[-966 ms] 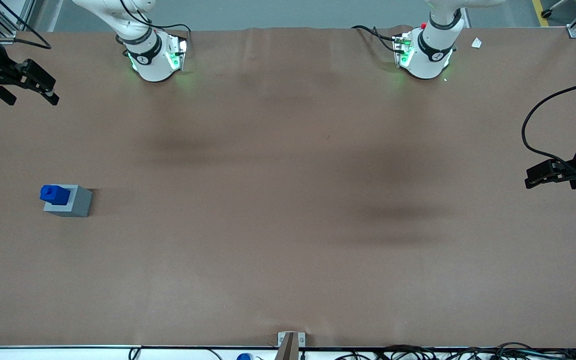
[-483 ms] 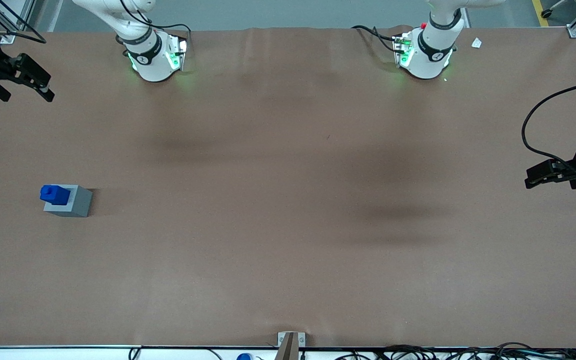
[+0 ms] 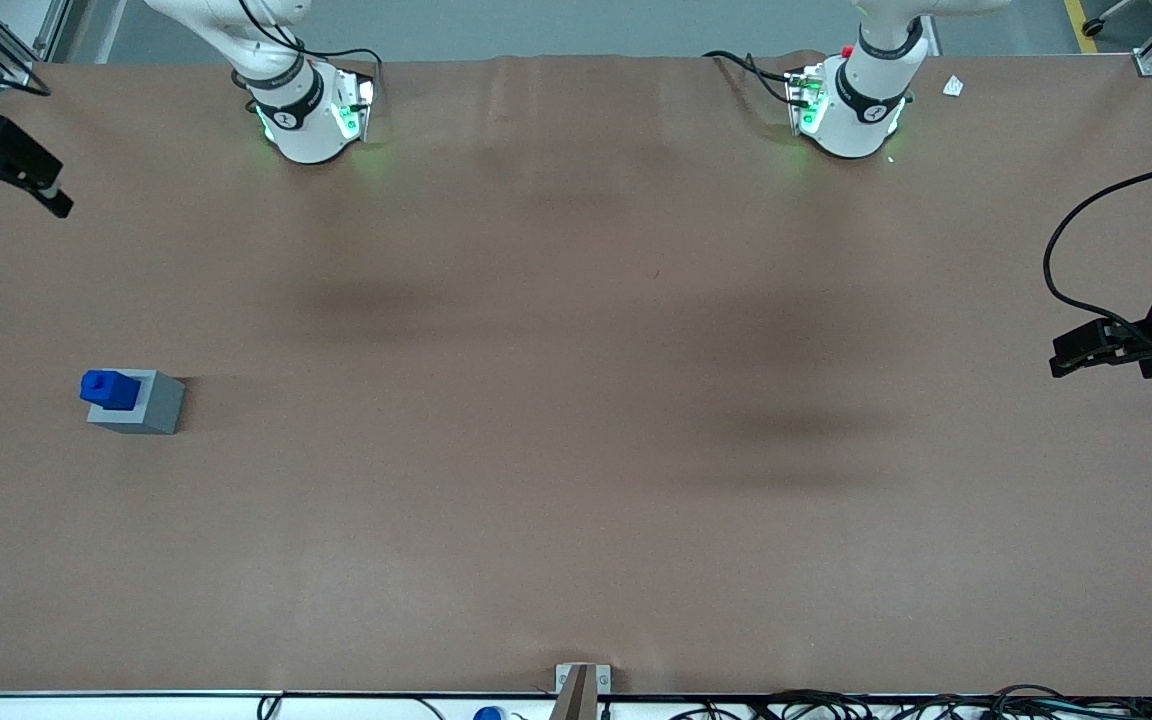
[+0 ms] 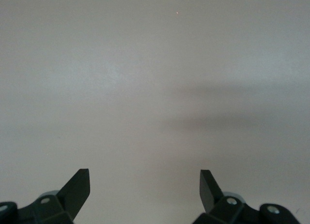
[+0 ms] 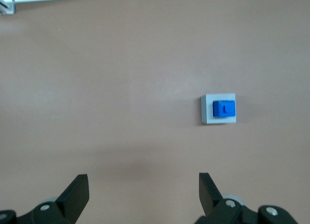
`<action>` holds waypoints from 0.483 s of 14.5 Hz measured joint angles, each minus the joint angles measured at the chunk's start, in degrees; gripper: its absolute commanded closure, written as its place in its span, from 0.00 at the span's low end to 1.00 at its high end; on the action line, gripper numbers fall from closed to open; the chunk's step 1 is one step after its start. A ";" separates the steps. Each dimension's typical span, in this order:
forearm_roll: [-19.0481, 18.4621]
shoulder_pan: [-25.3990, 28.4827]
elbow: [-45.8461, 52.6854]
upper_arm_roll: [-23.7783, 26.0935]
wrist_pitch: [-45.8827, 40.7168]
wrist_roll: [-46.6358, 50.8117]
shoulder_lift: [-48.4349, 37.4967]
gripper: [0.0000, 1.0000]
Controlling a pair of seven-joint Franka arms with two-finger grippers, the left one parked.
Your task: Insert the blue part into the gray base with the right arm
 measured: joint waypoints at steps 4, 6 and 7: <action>0.00 0.16 6.66 0.10 -0.42 0.45 6.07 0.00; 0.00 0.47 7.24 0.24 -0.43 1.59 7.26 0.00; -0.01 0.81 7.30 0.30 -0.47 1.92 7.49 0.00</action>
